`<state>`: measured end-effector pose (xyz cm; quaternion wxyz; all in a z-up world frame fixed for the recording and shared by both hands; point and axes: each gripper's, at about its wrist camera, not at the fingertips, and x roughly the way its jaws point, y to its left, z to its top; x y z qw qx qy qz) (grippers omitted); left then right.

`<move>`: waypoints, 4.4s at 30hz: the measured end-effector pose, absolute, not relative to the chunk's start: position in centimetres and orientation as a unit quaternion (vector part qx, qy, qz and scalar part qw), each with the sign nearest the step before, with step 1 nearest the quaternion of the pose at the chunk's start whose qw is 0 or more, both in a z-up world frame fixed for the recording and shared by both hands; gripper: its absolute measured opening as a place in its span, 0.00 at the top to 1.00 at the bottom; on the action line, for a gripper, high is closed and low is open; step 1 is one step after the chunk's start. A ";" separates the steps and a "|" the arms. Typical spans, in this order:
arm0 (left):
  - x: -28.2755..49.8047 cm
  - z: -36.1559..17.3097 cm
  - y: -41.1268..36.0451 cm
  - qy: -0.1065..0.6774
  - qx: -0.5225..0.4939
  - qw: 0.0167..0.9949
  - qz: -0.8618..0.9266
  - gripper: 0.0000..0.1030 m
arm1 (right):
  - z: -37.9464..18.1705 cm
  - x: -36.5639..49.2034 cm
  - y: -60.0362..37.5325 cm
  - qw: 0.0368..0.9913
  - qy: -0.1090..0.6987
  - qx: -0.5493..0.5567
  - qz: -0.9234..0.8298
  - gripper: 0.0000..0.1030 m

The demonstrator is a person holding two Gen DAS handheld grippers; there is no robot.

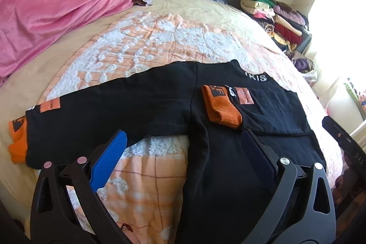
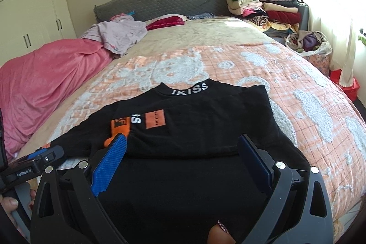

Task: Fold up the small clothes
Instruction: 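Move the left tool toward the orange cuff of the other sleeve, then close the left tool on the second orange sleeve cuff, then fold the sleeve with the left tool across the body onto the first cuff, then open the left tool to release the cuff while the right tool grasps the stacked cuffs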

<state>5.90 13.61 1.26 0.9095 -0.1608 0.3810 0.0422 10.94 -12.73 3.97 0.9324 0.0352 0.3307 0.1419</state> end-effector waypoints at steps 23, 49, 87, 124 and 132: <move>-1.0 2.2 22.6 0.354 -0.208 0.899 0.151 0.09 | 5.7 9.6 -5.1 0.922 0.317 -0.009 0.221 0.06; -6.5 -5.5 34.2 0.377 -0.414 0.818 0.133 0.17 | 4.4 9.5 2.5 0.895 0.334 -0.043 0.294 0.06; 3.5 5.3 27.4 0.289 -0.341 0.893 0.043 0.89 | 2.4 12.3 -9.7 0.917 0.355 0.046 0.175 0.06; 17.0 2.6 8.7 0.387 -0.224 0.883 -0.144 0.89 | 1.1 13.1 -19.0 0.925 0.355 0.105 0.085 0.06; 17.6 1.1 8.4 0.406 -0.244 0.864 -0.171 0.72 | 0.0 13.7 -16.4 0.918 0.372 0.087 0.112 0.06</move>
